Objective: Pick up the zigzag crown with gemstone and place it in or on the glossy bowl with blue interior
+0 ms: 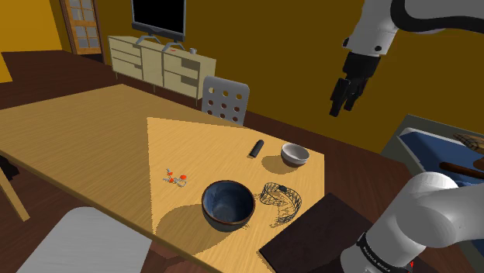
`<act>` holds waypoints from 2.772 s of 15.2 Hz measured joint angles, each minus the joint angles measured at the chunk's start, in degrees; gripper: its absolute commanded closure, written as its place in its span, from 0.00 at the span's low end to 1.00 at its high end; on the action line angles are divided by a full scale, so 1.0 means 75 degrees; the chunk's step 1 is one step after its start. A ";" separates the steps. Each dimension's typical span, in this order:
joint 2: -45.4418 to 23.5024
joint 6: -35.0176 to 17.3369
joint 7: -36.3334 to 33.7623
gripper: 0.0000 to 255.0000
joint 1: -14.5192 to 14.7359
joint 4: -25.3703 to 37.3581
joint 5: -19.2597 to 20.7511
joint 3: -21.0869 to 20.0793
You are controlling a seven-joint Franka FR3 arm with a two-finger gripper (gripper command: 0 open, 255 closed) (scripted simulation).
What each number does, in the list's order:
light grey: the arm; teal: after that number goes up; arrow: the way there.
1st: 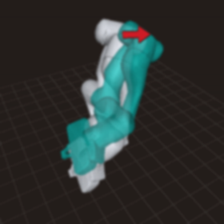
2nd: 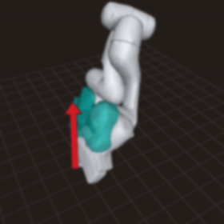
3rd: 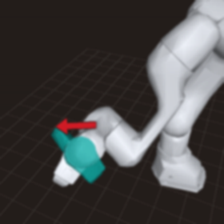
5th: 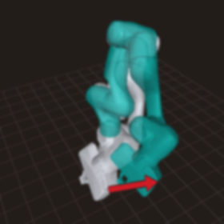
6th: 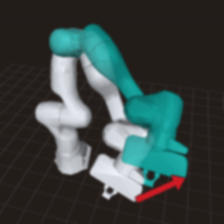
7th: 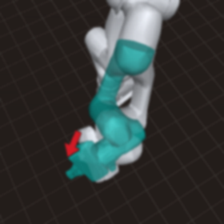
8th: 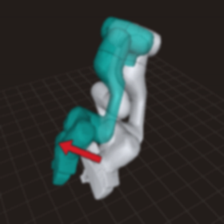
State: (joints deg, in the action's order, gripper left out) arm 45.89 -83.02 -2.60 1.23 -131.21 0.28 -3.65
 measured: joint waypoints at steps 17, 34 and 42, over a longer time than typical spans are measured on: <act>-0.1155 -0.4075 0.0209 0.00 -0.0211 -0.3051 0.0245 0.0298; -0.5947 -0.9357 0.0081 0.00 -0.0611 -0.3644 0.0801 0.0516; -0.6893 -1.0253 -0.0073 0.00 -0.0653 -0.3591 0.1050 0.0592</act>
State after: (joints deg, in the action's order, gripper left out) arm -5.80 -159.92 -3.15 -3.67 -158.14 8.15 0.79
